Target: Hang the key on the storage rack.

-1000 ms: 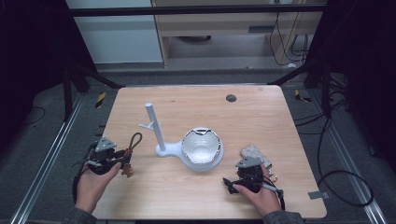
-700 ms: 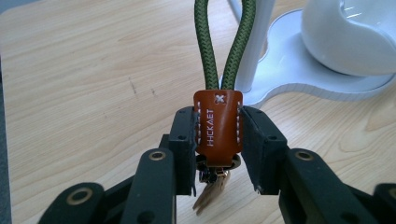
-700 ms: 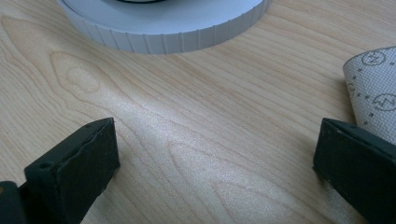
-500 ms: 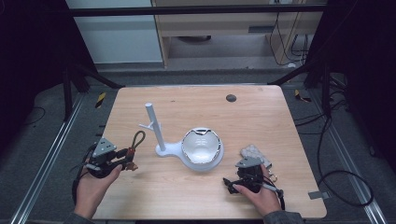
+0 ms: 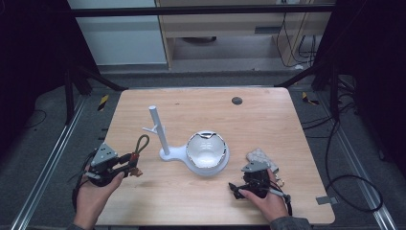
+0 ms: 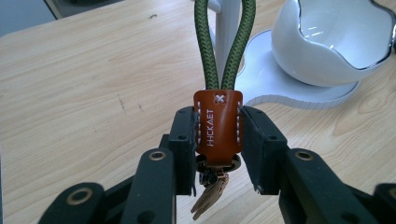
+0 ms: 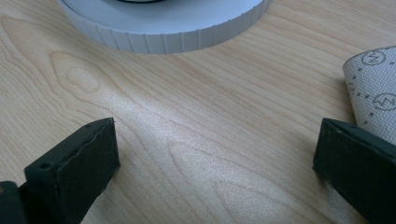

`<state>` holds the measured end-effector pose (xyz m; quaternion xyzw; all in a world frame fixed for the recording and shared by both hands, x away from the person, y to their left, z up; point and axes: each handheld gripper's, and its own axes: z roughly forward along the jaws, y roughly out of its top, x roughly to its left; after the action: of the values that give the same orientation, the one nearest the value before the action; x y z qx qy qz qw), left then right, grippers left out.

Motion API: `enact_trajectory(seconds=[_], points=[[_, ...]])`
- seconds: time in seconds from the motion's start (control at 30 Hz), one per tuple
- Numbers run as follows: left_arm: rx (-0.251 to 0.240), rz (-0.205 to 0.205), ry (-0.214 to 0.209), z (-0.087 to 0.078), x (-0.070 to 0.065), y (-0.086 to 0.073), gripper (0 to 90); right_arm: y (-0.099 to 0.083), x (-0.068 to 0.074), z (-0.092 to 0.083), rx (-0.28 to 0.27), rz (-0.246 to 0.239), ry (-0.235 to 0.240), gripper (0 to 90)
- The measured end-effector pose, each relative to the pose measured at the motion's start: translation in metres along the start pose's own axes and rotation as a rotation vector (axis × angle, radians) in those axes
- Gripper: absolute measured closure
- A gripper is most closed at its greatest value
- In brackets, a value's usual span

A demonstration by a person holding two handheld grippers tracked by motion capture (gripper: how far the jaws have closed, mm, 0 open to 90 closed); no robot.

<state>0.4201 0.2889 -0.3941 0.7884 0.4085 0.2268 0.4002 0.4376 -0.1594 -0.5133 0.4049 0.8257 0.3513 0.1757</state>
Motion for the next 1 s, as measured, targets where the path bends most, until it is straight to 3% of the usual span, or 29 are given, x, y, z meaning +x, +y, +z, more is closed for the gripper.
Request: enact_trajectory(seconds=[0.5, 1.0], points=[[-0.066, 0.032, -0.037, -0.010, -0.023, 0.011, 65.7, 0.000, 0.000, 0.000, 0.002, 0.000, 0.000, 0.2], [-0.094, 0.065, -0.056, -0.015, -0.037, 0.022, 65.7, 0.000, 0.000, 0.000, 0.000, 0.000, 0.000, 0.2]])
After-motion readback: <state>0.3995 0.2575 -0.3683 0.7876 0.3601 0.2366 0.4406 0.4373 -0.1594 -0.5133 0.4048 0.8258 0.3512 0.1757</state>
